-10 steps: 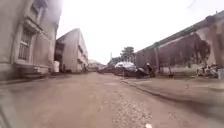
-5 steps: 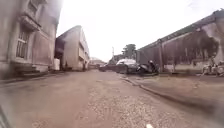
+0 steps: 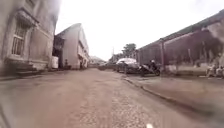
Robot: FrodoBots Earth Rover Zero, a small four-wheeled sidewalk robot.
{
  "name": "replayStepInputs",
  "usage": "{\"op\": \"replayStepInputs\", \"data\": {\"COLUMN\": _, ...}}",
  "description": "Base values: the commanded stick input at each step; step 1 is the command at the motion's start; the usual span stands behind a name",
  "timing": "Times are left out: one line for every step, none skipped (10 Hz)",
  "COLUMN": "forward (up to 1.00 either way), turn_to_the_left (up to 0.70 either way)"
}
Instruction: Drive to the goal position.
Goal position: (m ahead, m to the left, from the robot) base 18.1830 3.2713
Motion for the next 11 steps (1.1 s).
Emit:
{"op": "replayStepInputs", "data": {"forward": 0.7, "turn_to_the_left": 0.0}}
{"op": "replayStepInputs", "data": {"forward": 0.7, "turn_to_the_left": 0.0}}
{"op": "replayStepInputs", "data": {"forward": 0.7, "turn_to_the_left": 0.0}}
{"op": "replayStepInputs", "data": {"forward": 0.7, "turn_to_the_left": 0.0}}
{"op": "replayStepInputs", "data": {"forward": 0.7, "turn_to_the_left": 0.0}}
{"op": "replayStepInputs", "data": {"forward": 0.7, "turn_to_the_left": 0.0}}
{"op": "replayStepInputs", "data": {"forward": 0.7, "turn_to_the_left": 0.0}}
{"op": "replayStepInputs", "data": {"forward": 0.7, "turn_to_the_left": 0.0}}
{"op": "replayStepInputs", "data": {"forward": 0.7, "turn_to_the_left": 0.0}}
{"op": "replayStepInputs", "data": {"forward": 0.7, "turn_to_the_left": 0.0}}
{"op": "replayStepInputs", "data": {"forward": 0.7, "turn_to_the_left": 0.0}}
